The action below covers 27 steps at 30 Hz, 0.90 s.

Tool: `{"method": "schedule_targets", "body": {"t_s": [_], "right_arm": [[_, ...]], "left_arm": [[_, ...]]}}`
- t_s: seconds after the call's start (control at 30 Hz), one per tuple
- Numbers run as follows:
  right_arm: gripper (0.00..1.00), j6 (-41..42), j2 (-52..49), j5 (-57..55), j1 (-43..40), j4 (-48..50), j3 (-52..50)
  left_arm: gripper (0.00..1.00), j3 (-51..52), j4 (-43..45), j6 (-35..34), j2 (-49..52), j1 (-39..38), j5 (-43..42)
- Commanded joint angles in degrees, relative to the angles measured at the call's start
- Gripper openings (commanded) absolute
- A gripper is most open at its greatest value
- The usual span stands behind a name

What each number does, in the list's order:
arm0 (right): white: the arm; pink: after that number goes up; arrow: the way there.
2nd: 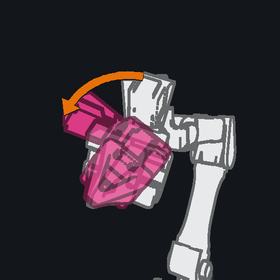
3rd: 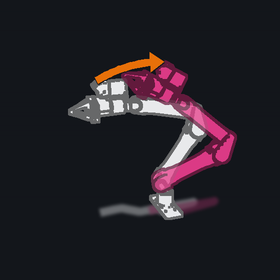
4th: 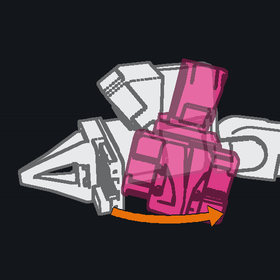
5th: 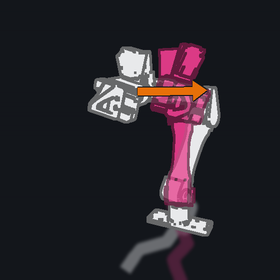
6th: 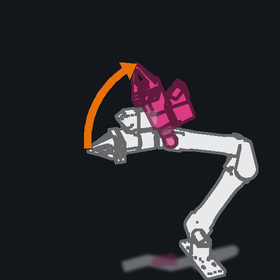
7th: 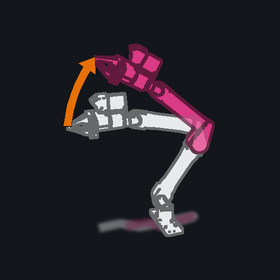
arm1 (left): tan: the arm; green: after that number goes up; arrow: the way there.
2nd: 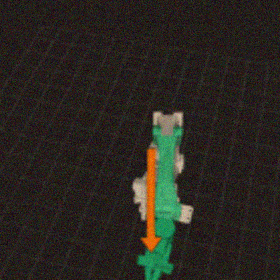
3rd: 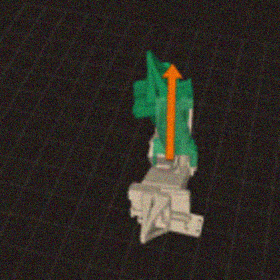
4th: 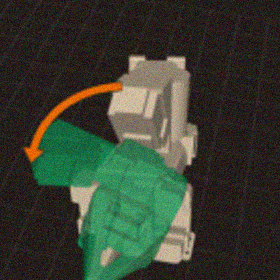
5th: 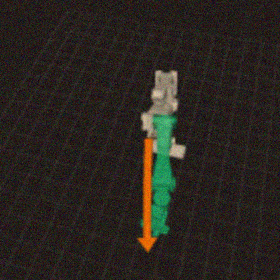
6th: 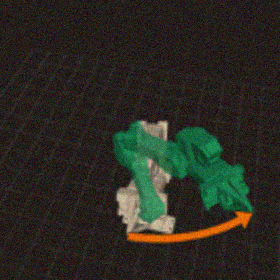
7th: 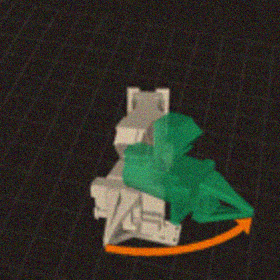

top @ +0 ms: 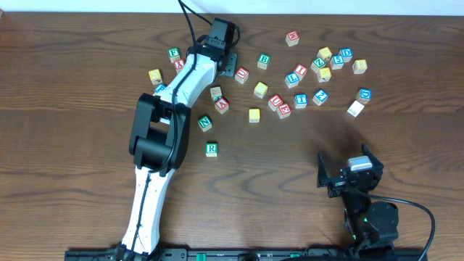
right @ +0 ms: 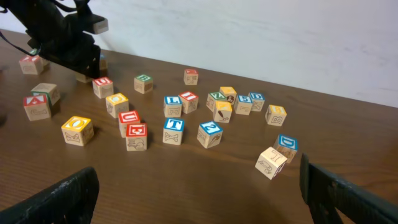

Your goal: Spell out ROBOT

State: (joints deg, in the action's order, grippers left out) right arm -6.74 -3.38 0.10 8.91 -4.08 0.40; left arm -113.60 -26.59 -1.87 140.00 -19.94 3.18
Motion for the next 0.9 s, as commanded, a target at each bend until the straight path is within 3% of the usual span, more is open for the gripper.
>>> {"method": "schedule_targets", "body": {"t_s": [0.0,0.53,0.87], "right_arm": [[0.99,-0.6,0.0,-0.1,-0.3,-0.2,-0.1],[0.99,-0.6,0.0,-0.1,-0.3,-0.2,-0.1],[0.99,-0.6,0.0,-0.1,-0.3,-0.2,-0.1]], "left_arm": [[0.58,-1.3,-0.2,-0.3,1.2,0.3,0.5],[0.57,-1.0,-0.7,-0.3,1.2,0.3,0.5],[0.49,-1.0,-0.5,-0.3,1.2,0.3,0.5]]}}
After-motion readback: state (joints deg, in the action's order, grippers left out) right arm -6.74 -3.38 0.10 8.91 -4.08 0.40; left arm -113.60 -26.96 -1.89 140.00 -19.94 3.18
